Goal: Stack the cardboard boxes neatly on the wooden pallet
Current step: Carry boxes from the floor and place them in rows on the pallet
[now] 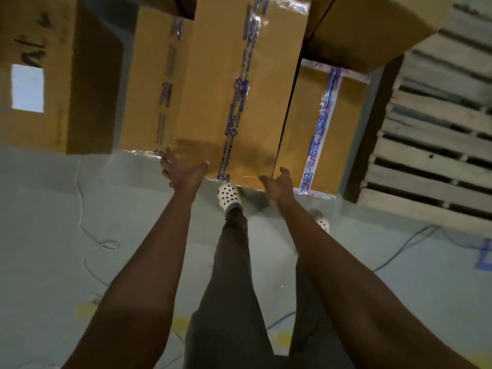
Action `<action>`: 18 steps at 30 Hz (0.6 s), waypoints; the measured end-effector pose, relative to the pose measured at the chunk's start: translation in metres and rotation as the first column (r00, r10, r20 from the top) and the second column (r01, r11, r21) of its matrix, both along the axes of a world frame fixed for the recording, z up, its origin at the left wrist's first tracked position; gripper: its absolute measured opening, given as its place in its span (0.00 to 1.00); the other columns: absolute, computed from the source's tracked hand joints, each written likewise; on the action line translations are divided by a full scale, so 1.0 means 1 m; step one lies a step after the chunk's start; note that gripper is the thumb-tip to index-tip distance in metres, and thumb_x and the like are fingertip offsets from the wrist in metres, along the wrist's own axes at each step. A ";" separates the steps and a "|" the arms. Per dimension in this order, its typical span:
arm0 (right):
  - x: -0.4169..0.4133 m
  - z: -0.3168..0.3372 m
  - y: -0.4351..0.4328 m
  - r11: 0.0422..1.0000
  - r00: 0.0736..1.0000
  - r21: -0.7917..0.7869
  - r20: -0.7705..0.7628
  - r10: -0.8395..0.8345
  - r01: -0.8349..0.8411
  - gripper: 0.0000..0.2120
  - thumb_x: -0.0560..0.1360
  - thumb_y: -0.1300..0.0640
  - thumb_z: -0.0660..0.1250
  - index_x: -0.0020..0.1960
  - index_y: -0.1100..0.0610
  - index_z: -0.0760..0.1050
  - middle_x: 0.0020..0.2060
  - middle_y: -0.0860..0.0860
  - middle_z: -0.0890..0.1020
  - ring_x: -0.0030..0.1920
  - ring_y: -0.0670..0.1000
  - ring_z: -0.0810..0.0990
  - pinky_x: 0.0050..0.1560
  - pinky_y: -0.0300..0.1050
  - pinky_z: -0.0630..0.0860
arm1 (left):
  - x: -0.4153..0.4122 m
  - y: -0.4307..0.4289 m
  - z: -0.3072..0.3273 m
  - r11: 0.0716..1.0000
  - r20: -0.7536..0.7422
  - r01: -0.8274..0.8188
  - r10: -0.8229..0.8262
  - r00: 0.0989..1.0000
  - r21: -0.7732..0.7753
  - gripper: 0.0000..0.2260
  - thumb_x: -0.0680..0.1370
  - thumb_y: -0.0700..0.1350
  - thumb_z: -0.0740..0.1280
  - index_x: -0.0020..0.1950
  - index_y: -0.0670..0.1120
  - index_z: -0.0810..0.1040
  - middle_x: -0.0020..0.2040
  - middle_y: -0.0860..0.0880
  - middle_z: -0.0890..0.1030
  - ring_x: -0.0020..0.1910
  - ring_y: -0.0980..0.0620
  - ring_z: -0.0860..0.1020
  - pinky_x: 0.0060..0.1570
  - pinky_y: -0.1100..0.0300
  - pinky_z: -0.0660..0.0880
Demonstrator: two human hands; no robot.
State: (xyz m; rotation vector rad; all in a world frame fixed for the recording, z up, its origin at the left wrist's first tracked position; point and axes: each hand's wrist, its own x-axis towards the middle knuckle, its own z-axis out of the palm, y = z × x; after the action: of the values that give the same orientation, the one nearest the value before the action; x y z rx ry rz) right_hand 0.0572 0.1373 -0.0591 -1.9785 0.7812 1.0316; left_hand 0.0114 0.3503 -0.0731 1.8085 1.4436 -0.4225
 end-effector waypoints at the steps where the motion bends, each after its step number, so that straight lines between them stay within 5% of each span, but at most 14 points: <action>1: -0.003 -0.007 0.004 0.999 0.999 -0.007 -0.018 -0.035 0.035 0.35 0.75 0.53 0.73 0.77 0.61 0.61 0.71 0.60 0.71 0.67 0.60 0.73 0.66 0.58 0.74 | 0.001 0.006 -0.007 1.000 -0.007 -0.010 0.011 1.000 0.005 0.52 0.70 0.50 0.81 0.83 0.49 0.50 0.82 0.45 0.52 0.79 0.39 0.55 0.73 0.39 0.63; 7: -0.021 -0.033 0.015 0.961 0.953 0.098 -0.189 -0.238 0.260 0.30 0.75 0.53 0.73 0.74 0.50 0.67 0.62 0.48 0.76 0.61 0.53 0.74 0.56 0.52 0.72 | -0.022 0.035 -0.061 0.988 0.045 -0.086 0.093 0.995 -0.130 0.55 0.54 0.63 0.84 0.76 0.49 0.67 0.70 0.51 0.74 0.67 0.50 0.74 0.69 0.51 0.72; 10: -0.027 -0.024 0.018 0.955 0.960 0.110 -0.082 -0.266 0.274 0.22 0.75 0.54 0.73 0.67 0.48 0.72 0.55 0.46 0.77 0.57 0.51 0.74 0.57 0.49 0.70 | -0.019 0.030 -0.032 0.987 0.108 -0.111 0.124 0.986 -0.119 0.38 0.64 0.47 0.84 0.71 0.46 0.72 0.62 0.56 0.76 0.59 0.55 0.75 0.63 0.62 0.71; 13: -0.035 -0.004 0.011 0.958 0.957 0.089 0.077 -0.279 0.273 0.20 0.74 0.52 0.74 0.65 0.50 0.74 0.54 0.45 0.76 0.55 0.48 0.74 0.57 0.45 0.70 | -0.018 0.020 0.003 0.989 0.193 -0.118 0.133 0.972 -0.086 0.33 0.65 0.45 0.82 0.68 0.47 0.76 0.62 0.52 0.80 0.59 0.52 0.79 0.63 0.58 0.76; 18: -0.045 0.068 -0.008 0.951 0.911 0.032 0.279 -0.305 0.308 0.39 0.62 0.33 0.73 0.65 0.54 0.74 0.60 0.51 0.77 0.59 0.55 0.78 0.63 0.57 0.77 | -0.023 -0.012 0.094 0.979 0.371 -0.202 0.198 0.907 -0.026 0.31 0.67 0.47 0.80 0.69 0.44 0.78 0.64 0.48 0.80 0.61 0.49 0.79 0.62 0.57 0.77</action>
State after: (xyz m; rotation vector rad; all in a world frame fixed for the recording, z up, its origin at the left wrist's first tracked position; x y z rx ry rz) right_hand 0.0123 0.1295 0.0093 -1.8813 0.9037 0.5476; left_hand -0.0115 0.3381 0.0211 1.6212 1.3431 0.0373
